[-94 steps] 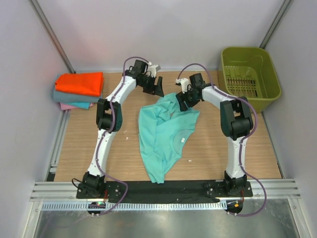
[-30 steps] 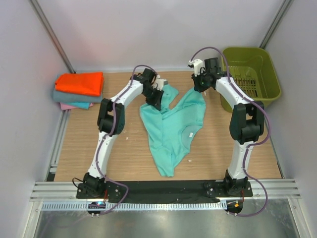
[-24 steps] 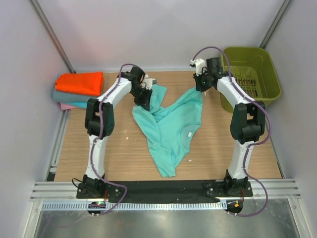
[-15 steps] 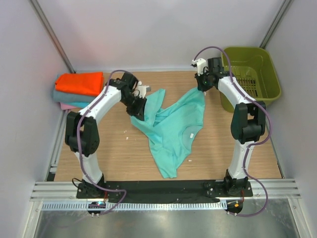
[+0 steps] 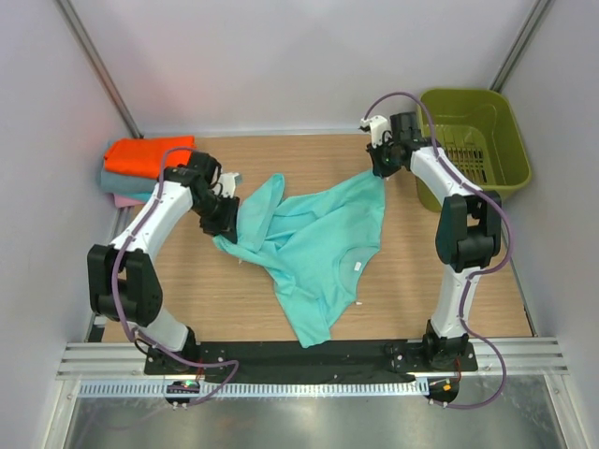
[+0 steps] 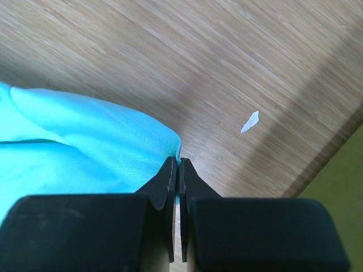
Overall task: Fold and stack the t-shirts
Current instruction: Flatten the tshirt out
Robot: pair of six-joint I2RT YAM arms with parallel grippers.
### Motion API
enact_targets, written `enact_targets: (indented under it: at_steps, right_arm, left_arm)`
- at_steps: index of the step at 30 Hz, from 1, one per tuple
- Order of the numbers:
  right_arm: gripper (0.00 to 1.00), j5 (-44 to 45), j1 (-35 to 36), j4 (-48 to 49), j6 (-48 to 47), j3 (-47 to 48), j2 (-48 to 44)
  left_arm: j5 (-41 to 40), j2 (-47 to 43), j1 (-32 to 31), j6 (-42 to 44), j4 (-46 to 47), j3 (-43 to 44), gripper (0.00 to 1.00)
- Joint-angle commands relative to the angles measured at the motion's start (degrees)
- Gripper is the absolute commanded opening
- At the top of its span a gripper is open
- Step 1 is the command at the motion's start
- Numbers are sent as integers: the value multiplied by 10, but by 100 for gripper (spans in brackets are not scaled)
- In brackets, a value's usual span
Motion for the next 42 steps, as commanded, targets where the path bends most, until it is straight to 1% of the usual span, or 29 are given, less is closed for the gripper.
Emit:
enact_targets:
  at_steps: [1, 2, 4, 5, 6, 7, 8, 9, 10, 11, 12, 13, 14, 15, 16, 18, 19, 22, 23, 24, 25, 27, 29, 35, 42]
  right_arm:
    - [1, 8, 2, 7, -11, -4, -52]
    - [1, 8, 4, 8, -11, -7, -53]
    - [1, 7, 4, 7, -11, -10, -53]
    - [1, 7, 6, 7, -11, -11, -54]
    - [1, 7, 6, 8, -11, -12, -53]
    - [1, 8, 10, 8, -11, -12, -53]
    - [1, 10, 11, 11, -11, -15, -54]
    - [1, 11, 13, 11, -11, -16, -56]
    - [1, 11, 14, 12, -11, -17, -58]
    - [1, 12, 15, 10, -13, -20, -58]
    - [1, 13, 16, 11, -14, -21, -61]
    - [1, 13, 15, 10, -14, -24, -62]
    - [1, 13, 15, 10, -16, -26, -62]
    - [1, 14, 15, 10, -17, -28, -63]
    - [1, 14, 15, 10, -17, -29, -63]
    - [1, 17, 15, 12, -17, -33, -65]
    - [1, 18, 16, 12, -17, -35, -67]
    - [1, 21, 15, 14, -19, -45, -74]
    - [1, 21, 15, 18, -19, -53, -77]
    - [1, 22, 15, 19, -18, -57, -78]
    - [1, 22, 15, 20, -18, -66, -80]
    - [1, 21, 16, 22, -16, -72, -83]
    - [1, 21, 16, 24, -15, -77, -84]
    - [1, 21, 16, 24, -15, -77, -84]
    - [1, 24, 16, 25, -18, -83, -85]
  left_arm:
    - [-44, -38, 16, 32, -11, 10, 41]
    - [-59, -36, 16, 43, -5, 41, 46]
    - [-64, -6, 15, 63, 13, 92, 60]
    - [-67, 17, 15, 75, 15, 125, 65]
    - [-67, 44, 14, 79, 13, 216, 71]
    - [-67, 118, 12, 86, -8, 271, 73]
    - [-67, 162, 10, 98, -30, 331, 74]
    - [-73, 209, 3, 103, -89, 494, 74]
    - [-80, 328, 0, 108, -121, 577, 74]
    - [-89, 376, -5, 131, -149, 672, 74]
    - [-125, 427, -19, 149, -165, 782, 75]
    - [-156, 462, -30, 167, -171, 813, 75]
    - [-181, 499, -42, 219, -159, 813, 76]
    - [-258, 502, -68, 244, -136, 792, 75]
    - [-279, 498, -80, 268, -74, 710, 74]
    - [-294, 479, -100, 294, 6, 644, 73]
    - [-285, 480, -104, 290, 14, 637, 72]
    - [-275, 517, -113, 275, -3, 695, 72]
    - [-276, 526, -116, 275, -7, 730, 72]
    - [-277, 532, -121, 275, 0, 735, 72]
    - [-278, 529, -125, 278, 8, 732, 72]
    - [-280, 514, -134, 281, 39, 694, 73]
    - [-288, 511, -143, 288, 50, 677, 73]
    - [-307, 543, -152, 287, 71, 703, 75]
    - [-285, 561, -153, 253, 127, 721, 76]
